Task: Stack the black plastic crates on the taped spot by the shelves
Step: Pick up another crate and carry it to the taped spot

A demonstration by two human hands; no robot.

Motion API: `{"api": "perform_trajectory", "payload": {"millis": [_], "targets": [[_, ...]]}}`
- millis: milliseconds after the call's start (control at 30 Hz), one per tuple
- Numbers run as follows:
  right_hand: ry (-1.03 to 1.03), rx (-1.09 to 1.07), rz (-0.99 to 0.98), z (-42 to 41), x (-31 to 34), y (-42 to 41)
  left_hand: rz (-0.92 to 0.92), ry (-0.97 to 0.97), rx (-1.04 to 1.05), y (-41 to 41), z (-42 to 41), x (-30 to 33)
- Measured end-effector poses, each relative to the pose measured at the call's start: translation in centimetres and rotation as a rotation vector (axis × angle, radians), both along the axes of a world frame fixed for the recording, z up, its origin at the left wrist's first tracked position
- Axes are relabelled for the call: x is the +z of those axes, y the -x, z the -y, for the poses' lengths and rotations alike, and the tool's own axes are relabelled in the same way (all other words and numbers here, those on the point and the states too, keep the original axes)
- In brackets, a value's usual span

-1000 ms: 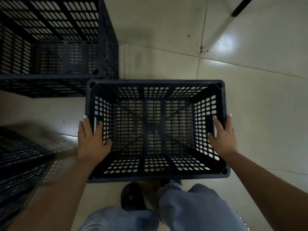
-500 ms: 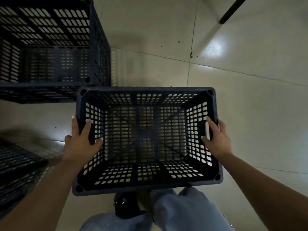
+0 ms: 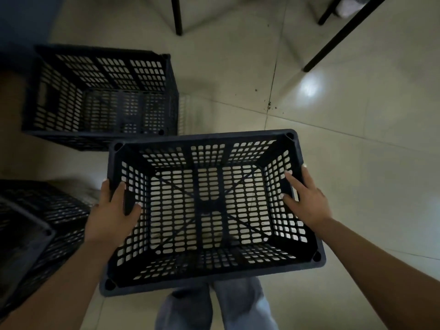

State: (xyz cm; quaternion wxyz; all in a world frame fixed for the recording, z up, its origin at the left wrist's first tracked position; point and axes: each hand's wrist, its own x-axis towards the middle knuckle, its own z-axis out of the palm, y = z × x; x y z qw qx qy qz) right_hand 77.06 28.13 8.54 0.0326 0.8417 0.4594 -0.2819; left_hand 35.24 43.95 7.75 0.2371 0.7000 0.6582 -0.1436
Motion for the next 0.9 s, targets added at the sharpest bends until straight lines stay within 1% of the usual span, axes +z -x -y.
{"api": "perform_trajectory", "payload": {"millis": [167,300,467,633,733,900], "targets": [[0.017,0.054,0.007,-1.6,7.9,1.7,0.016,0.009,0.037,2.9,0.4,8.1],[-0.038,0.115,-0.003,-3.9,13.7,3.1,0.043,-0.049,0.122,4.9,1.2,14.6],[-0.098,0.209,-0.012,-7.5,18.9,5.2,-0.003,-0.143,0.255,7.0,3.1,21.2],[-0.178,0.302,-0.053,-10.3,22.7,8.3,-0.027,-0.152,0.397,10.4,6.3,24.7],[-0.209,0.405,-0.043,-11.6,24.1,10.9,-0.032,-0.151,0.457,12.7,9.3,25.9],[-0.171,0.569,-0.043,-12.7,25.1,16.0,-0.064,-0.158,0.620,16.7,14.6,26.9]]}}
